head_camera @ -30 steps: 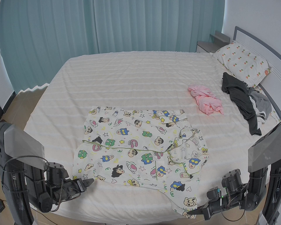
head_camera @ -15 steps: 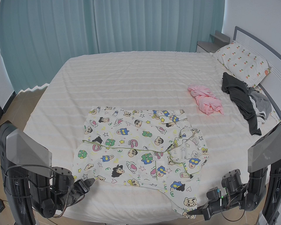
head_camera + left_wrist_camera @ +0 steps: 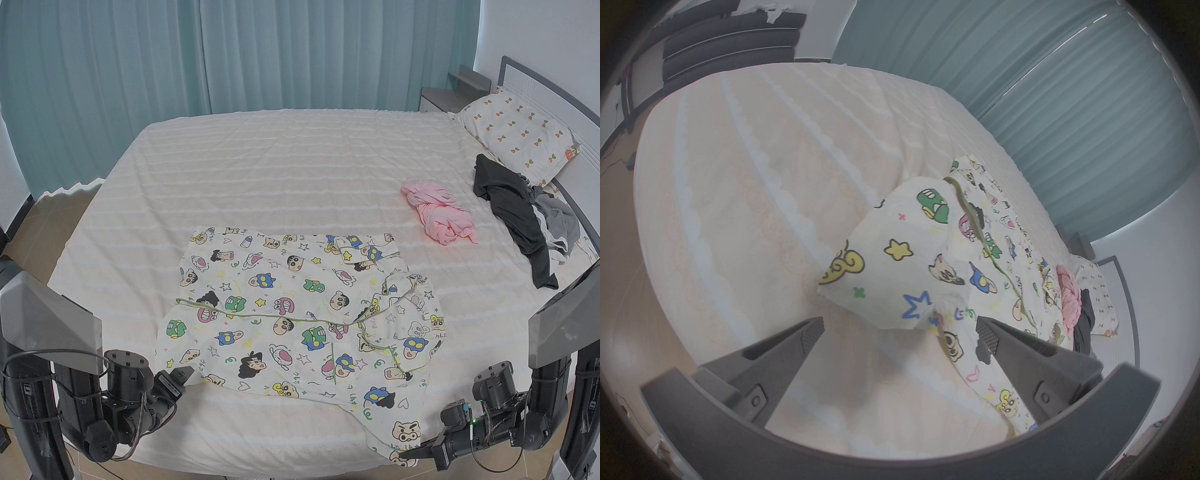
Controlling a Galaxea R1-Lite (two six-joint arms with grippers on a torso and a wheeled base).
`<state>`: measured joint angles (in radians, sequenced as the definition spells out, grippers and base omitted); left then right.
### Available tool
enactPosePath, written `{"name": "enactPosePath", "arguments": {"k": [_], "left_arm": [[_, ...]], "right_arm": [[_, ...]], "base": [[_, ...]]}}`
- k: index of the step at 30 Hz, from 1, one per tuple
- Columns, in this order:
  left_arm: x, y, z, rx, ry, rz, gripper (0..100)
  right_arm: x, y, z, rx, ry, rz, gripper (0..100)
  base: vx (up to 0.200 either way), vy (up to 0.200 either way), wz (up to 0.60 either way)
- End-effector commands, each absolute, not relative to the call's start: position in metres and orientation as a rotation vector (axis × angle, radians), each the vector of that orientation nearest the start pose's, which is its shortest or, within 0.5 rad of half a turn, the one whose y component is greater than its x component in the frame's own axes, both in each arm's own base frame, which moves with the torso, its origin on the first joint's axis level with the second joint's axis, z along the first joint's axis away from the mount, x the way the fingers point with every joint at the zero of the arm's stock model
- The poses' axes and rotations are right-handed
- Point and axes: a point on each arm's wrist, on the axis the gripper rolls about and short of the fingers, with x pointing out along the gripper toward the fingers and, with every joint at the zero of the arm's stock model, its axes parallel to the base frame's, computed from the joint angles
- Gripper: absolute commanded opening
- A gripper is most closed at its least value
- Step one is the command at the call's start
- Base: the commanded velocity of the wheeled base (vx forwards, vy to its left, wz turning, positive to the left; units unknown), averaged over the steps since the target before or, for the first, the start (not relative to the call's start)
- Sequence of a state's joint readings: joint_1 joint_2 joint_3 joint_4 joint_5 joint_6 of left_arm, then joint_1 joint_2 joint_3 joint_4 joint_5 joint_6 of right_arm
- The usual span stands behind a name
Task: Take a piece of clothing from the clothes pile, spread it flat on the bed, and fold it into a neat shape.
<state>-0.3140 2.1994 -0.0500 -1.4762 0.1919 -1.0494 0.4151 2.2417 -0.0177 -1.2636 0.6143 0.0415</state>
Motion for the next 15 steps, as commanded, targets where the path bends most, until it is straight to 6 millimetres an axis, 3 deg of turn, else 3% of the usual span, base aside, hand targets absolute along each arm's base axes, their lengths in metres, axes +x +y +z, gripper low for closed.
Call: {"name": "enactPosePath", "arguments": {"k": [1, 13, 14, 15], "left_arm": [[0.225, -0.068, -0.025, -0.845, 0.661, 0.262, 100], [0.243, -0.067, -0.03, -0.869, 0.572, 0.326, 100], [0.244, -0.066, -0.03, -0.866, 0.561, 0.336, 0], [0.245, -0.067, -0.03, -0.863, 0.551, 0.344, 0]], "right_arm": [[0.17, 0.089, -0.031, 0.134, 1.035, 0.925, 0], [0.17, 0.089, -0.031, 0.123, 1.038, 0.93, 0], [0.17, 0.089, -0.031, 0.123, 1.038, 0.93, 0], [0.17, 0.089, -0.031, 0.123, 1.038, 0.93, 0]], "base": [[0.0, 0.0, 0.0], [0.0, 0.0, 0.0], [0.0, 0.0, 0.0], [0.0, 0.0, 0.0]]}}
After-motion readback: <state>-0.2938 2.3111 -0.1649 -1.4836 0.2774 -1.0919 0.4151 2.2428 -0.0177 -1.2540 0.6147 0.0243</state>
